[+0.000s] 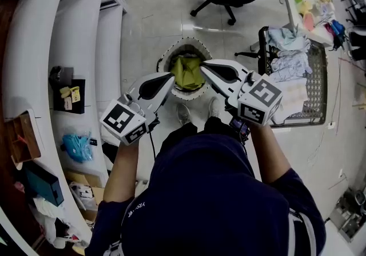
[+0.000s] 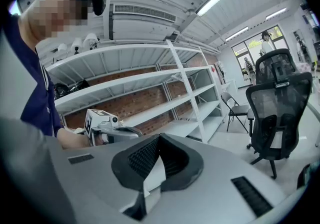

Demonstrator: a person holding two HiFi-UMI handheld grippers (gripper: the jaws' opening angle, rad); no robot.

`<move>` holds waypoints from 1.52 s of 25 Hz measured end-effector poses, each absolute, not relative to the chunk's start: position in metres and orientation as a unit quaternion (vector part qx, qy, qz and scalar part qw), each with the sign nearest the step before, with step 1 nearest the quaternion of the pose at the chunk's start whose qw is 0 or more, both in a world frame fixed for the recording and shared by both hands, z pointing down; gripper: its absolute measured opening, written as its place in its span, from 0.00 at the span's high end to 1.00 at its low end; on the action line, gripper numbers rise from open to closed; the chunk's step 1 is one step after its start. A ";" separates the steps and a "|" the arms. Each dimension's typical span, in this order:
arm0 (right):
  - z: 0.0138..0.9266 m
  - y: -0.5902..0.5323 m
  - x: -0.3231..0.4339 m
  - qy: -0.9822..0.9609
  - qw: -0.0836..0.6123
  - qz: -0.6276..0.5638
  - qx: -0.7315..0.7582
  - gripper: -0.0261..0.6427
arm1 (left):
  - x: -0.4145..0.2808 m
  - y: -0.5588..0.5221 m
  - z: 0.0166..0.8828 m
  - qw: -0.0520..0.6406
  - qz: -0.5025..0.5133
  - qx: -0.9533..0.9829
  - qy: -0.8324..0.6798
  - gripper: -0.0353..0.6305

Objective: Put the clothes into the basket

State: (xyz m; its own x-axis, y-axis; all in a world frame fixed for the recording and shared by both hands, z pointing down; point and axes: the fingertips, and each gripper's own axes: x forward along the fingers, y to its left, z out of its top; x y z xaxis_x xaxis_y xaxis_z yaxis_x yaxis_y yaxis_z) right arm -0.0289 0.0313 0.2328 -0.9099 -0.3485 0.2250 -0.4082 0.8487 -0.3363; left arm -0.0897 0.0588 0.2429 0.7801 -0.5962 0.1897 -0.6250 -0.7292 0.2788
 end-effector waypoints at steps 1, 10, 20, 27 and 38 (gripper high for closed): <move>0.231 0.032 -0.029 -0.958 0.077 0.192 0.197 0.95 | -0.090 0.058 0.242 0.165 0.042 0.928 -0.330 0.94; 0.228 0.035 -0.032 -0.961 0.080 0.183 0.192 0.95 | -0.087 0.059 0.232 0.157 0.033 0.931 -0.328 0.94; 0.231 0.038 -0.038 -0.961 0.092 0.182 0.189 0.95 | -0.093 0.062 0.232 0.157 0.028 0.930 -0.330 0.94; 0.232 0.041 -0.042 -0.961 0.097 0.181 0.185 0.95 | -0.094 0.063 0.234 0.159 0.029 0.929 -0.333 0.94; 0.235 0.044 -0.043 -0.961 0.097 0.181 0.185 0.95 | -0.094 0.063 0.233 0.156 0.024 0.930 -0.332 0.94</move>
